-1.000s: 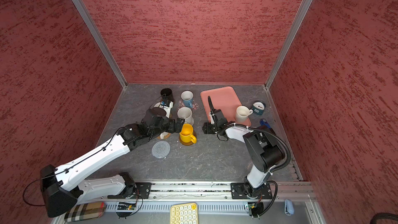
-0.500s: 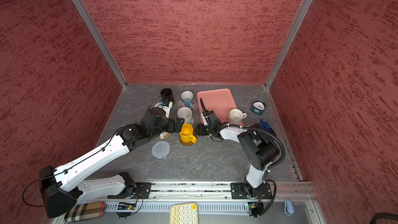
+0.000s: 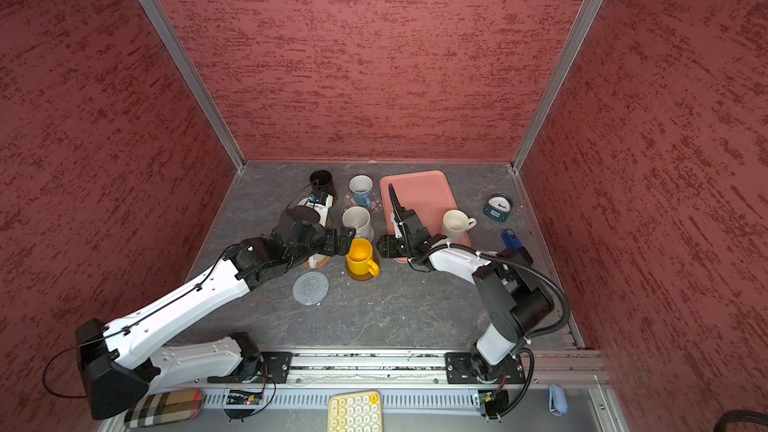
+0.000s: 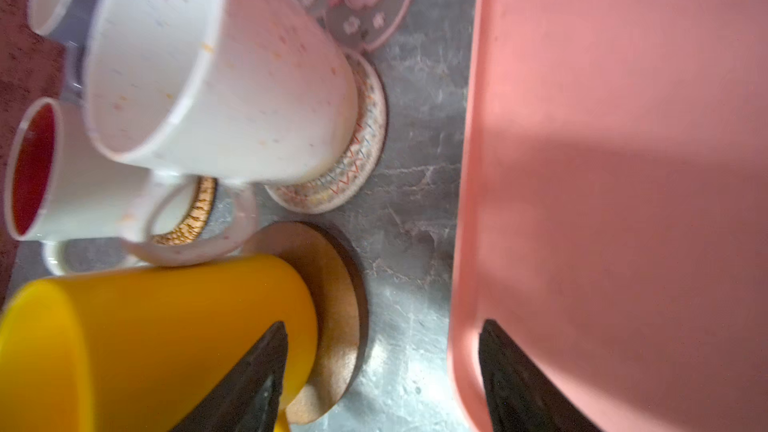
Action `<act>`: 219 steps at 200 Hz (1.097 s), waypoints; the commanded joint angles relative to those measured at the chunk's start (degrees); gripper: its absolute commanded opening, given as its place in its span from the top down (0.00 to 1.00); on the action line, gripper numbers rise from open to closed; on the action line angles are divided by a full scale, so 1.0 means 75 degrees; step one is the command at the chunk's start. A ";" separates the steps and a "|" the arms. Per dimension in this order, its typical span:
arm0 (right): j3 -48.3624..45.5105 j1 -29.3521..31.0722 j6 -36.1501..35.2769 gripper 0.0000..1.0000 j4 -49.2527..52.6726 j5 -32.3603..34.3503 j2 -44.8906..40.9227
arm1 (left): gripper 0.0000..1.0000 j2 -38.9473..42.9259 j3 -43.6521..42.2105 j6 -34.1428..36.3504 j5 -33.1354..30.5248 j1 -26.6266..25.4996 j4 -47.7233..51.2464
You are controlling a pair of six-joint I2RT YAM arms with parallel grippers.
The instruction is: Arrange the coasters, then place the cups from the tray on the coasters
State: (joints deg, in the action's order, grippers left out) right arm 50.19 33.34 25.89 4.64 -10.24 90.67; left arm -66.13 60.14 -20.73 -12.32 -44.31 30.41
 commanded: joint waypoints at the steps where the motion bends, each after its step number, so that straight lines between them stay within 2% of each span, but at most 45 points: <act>1: 0.0181 -0.0165 -0.0144 0.26 0.0269 0.0375 -0.0838 | 0.00 -0.0098 0.0394 0.0133 -0.0070 -0.0025 0.0168; 41: 0.0191 -0.1049 -0.0188 0.25 0.0846 0.0101 -0.2217 | 0.00 -0.0417 0.0797 0.0186 -0.0078 -0.0199 0.0243; 90: -0.0652 -0.2596 0.0169 0.11 0.1070 -0.0362 -0.3741 | 0.00 -0.0867 0.1125 0.0227 -0.0063 -0.0368 0.0118; 113: -0.1135 -0.3471 0.0593 0.08 0.1011 -0.0651 -0.4099 | 0.00 -0.1102 0.1256 0.0256 0.0019 -0.0414 0.0055; 161: -0.1628 -0.4861 0.1193 0.06 0.0639 -0.1322 -0.4214 | 0.01 -0.1336 0.1234 0.0221 0.0094 -0.0472 -0.0082; 188: -0.1728 -0.5232 0.1307 0.04 0.0313 -0.1758 -0.3915 | 0.00 -0.1320 0.1071 0.0186 0.0118 -0.0478 -0.0215; 219: -0.1725 -0.5304 0.1463 0.03 -0.0058 -0.1920 -0.3537 | 0.01 -0.1357 0.0970 0.0173 0.0151 -0.0484 -0.0297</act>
State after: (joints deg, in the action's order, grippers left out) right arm 37.58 -5.93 34.79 8.45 -21.74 62.50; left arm -75.96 68.23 -19.66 -11.84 -47.70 29.65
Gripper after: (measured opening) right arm 0.965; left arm 0.996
